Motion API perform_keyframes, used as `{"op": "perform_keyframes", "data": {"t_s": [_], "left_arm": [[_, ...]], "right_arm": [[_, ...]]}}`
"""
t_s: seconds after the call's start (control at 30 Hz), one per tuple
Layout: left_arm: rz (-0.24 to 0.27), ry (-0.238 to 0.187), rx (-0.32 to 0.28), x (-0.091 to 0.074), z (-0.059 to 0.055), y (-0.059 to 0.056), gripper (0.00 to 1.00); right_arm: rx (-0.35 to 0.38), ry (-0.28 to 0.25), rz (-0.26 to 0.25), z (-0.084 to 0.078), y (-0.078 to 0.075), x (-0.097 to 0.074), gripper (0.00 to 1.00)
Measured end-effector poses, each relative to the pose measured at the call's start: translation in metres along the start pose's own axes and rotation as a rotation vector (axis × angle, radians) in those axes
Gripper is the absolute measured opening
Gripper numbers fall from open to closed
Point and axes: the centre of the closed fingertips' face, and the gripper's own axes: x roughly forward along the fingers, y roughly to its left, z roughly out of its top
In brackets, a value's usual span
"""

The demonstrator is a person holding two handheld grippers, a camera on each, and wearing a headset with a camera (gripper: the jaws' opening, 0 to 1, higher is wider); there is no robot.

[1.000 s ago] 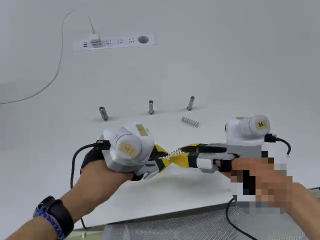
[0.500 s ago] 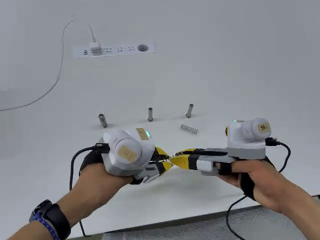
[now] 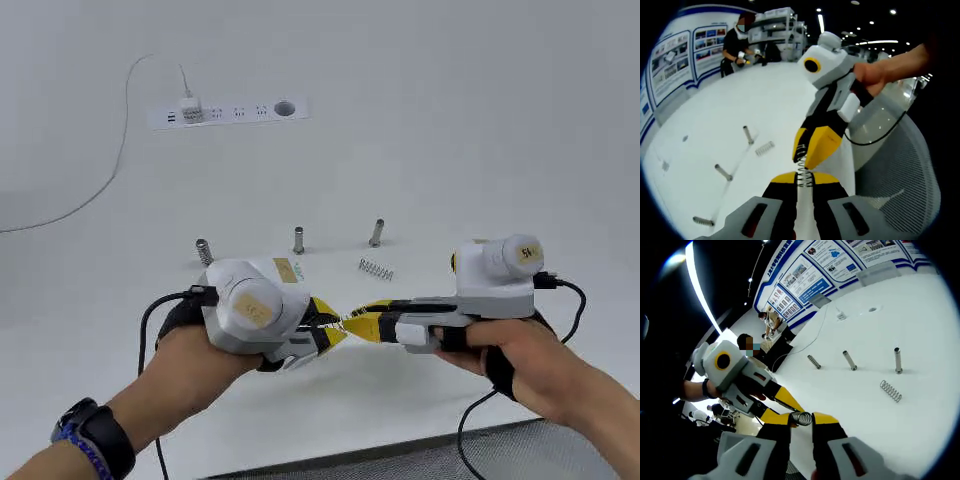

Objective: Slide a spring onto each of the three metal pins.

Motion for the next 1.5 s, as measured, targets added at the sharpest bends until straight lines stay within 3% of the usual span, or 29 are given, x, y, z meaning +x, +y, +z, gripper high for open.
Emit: {"op": "perform_keyframes", "data": {"t_s": [0.3,0.6,0.83,1.5], "left_arm": [[-0.001,-0.02,0.011,0.002,0.011,0.005,0.1],[0.005,-0.06,0.005,-0.002,0.023,0.011,0.1],[0.005,-0.073,0.012,-0.004,0.027,0.012,0.1],[-0.039,-0.092,0.05,-0.007,0.035,0.001,0.1]], "right_arm": [[-0.098,0.026,0.0,0.018,0.009,-0.003,0.14],[-0.222,0.107,-0.013,0.027,0.01,-0.006,0.15],[-0.338,0.203,-0.003,0.025,0.013,-0.008,0.15],[-0.521,0.401,0.093,0.02,0.031,-0.01,0.15]]}}
